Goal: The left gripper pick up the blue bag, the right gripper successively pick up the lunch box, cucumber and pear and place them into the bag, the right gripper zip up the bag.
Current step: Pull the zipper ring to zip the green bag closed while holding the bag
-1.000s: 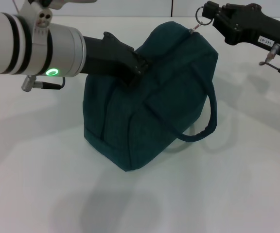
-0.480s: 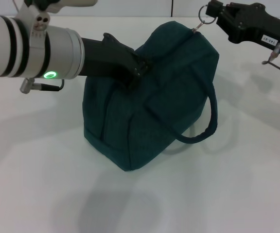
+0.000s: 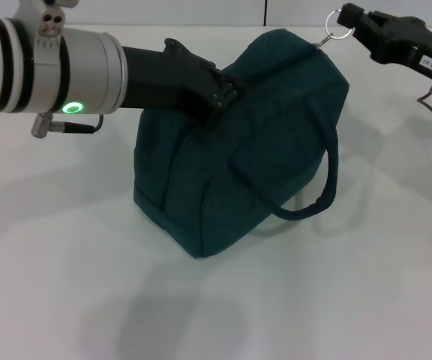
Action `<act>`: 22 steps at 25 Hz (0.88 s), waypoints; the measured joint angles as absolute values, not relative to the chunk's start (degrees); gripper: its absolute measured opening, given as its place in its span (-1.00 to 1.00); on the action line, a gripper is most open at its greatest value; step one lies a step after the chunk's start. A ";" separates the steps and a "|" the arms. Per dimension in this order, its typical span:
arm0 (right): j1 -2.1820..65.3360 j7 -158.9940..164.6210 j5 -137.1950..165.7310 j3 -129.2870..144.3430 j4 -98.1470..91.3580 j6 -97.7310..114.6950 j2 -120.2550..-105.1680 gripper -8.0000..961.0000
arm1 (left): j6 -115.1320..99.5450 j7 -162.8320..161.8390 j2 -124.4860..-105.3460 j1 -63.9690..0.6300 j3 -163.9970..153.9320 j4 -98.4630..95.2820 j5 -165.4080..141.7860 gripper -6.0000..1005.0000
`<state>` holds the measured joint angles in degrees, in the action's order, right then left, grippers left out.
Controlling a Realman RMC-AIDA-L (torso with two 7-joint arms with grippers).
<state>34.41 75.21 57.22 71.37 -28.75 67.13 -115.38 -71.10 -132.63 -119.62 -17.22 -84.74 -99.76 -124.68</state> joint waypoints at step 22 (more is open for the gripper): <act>36.02 88.80 50.92 69.95 -18.56 66.12 -115.29 -0.70 | -71.01 -125.23 -119.63 -16.48 -80.20 -98.70 -114.57 -0.92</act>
<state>36.02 88.80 50.92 69.96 -18.56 66.12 -115.29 -71.01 -125.23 -119.63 -16.48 -80.20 -98.70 -114.57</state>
